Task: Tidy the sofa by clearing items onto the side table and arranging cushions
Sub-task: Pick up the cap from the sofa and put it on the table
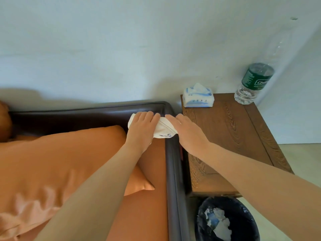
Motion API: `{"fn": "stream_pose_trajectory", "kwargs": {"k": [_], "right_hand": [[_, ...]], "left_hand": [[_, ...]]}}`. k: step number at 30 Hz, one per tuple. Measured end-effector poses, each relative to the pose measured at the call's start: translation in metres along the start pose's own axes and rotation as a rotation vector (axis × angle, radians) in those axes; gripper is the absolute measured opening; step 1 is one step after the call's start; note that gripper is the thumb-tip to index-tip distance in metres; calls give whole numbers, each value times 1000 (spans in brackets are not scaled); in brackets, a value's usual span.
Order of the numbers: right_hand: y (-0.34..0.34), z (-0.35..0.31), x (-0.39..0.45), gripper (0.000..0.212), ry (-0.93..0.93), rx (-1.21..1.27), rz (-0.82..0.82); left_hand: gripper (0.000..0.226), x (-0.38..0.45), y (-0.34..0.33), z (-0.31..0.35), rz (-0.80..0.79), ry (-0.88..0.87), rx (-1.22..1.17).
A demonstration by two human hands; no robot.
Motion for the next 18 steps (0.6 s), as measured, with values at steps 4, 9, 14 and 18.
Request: {"fn": "stream_pose_trajectory", "kwargs": {"k": [4,9,14,18], "right_hand": [[15,26,-15,66,-116,249,16],[31,60,-43,50,-352,464,43],[46,110,-67,45,-602,602,65],[47,152,-86,45,-739,666,44]], "left_hand": [[61,27,6,20,64,-36,3],[71,49,12,59,63,-81,27],[56,60,1,109,82,-144,59],[59,72,-16,158,42,-143,68]]}}
Point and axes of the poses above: each hand's wrist, its own x-axis towards the middle knuckle, its own y-axis out of the back of the hand, z = x × y, the point moved 2 cm from there along x, towards the middle knuckle, and after that the axes turned 14 degrees about -y, right-handed, at the moved point
